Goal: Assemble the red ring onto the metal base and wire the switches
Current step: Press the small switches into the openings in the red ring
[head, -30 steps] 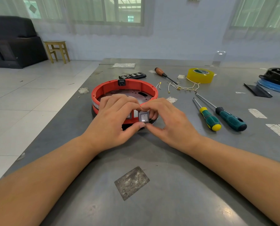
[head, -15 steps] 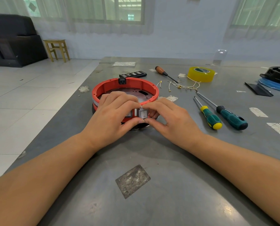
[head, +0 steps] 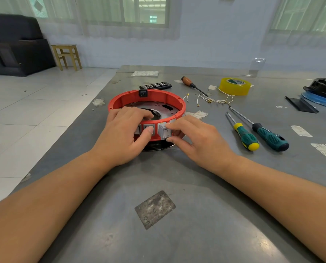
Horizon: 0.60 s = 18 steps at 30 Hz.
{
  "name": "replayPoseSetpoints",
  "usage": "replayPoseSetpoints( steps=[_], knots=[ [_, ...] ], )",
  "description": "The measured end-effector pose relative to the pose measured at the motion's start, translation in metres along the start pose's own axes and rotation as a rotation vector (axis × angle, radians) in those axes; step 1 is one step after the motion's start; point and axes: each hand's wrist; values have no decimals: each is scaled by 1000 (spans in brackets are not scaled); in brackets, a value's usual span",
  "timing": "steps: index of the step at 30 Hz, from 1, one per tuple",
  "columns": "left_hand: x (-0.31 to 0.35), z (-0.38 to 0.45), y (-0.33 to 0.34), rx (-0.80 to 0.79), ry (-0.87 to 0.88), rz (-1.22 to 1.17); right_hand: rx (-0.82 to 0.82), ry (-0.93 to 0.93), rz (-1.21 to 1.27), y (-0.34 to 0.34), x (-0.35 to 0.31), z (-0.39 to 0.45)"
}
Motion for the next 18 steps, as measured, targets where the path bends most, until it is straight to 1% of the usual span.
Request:
replayPoseSetpoints(
  steps=[6,18],
  knots=[
    [0,1,2,-19,-31,-16,2,-24,-21,0,0,0],
    [2,0,3,-3,-3,-7,58,-28,-33,11,4,6]
  ],
)
Point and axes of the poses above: each hand's wrist, its own z-axis towards the middle knuckle, its own y-axis out of the palm, x = y × z, and after that the axes turned 9 degrees about y, right-handed
